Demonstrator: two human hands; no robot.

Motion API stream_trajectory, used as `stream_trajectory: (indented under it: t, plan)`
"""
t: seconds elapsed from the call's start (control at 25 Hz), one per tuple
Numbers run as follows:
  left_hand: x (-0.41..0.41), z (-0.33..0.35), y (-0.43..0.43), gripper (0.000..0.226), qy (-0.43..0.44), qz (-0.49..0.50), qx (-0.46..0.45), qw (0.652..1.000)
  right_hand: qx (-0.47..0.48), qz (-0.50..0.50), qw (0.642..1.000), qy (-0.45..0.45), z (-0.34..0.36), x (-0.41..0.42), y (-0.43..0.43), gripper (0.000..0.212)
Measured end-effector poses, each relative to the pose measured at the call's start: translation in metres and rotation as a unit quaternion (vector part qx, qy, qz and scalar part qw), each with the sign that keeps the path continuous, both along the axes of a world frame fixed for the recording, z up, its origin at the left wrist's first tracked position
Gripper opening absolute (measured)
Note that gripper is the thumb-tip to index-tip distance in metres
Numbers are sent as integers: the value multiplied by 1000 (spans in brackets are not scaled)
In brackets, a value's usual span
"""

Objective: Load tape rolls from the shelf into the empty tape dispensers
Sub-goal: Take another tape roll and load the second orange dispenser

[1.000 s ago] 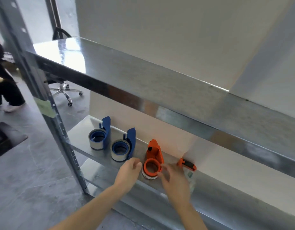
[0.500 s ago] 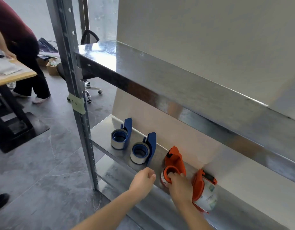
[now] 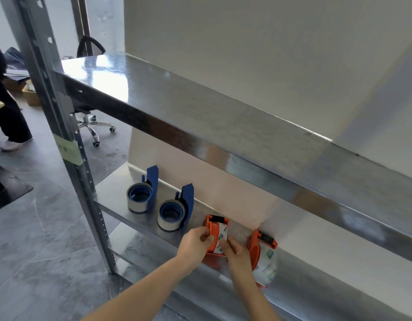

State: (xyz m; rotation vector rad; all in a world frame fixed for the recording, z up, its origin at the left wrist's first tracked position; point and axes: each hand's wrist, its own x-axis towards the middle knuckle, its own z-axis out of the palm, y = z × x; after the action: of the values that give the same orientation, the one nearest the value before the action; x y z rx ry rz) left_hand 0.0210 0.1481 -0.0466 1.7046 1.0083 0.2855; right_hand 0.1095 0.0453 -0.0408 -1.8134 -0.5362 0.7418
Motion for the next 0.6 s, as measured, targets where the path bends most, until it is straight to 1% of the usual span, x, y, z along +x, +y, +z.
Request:
stream_trajectory:
  t: [0.08, 0.2, 0.24, 0.32, 0.4, 0.48, 0.6]
  plan:
    - [1, -3, 1, 17, -16, 15, -25, 999, -5, 4, 1000, -6, 1, 0, -1, 22]
    - [1, -7, 2, 20, -61, 41, -89, 993, -26, 0, 999, -33, 3, 1, -3, 21]
    - [1, -8, 3, 22, -72, 54, -106, 990, -26, -11, 999, -43, 4, 2, -4, 20]
    - [0, -13, 4, 27, -89, 70, -142, 983, -14, -47, 997, -63, 6, 6, -8, 26]
    - [-1, -18, 6, 33, -94, 73, -176, 977, -4, -83, 994, -65, 10, 9, -12, 27]
    - [-2, -24, 8, 33, -98, 67, -193, 974, 3, -108, 992, -60, 14, 10, -15, 24]
    - [-4, -32, 11, 27, -93, 37, -189, 977, 14, -127, 990, -55, 22, 10, -21, 22]
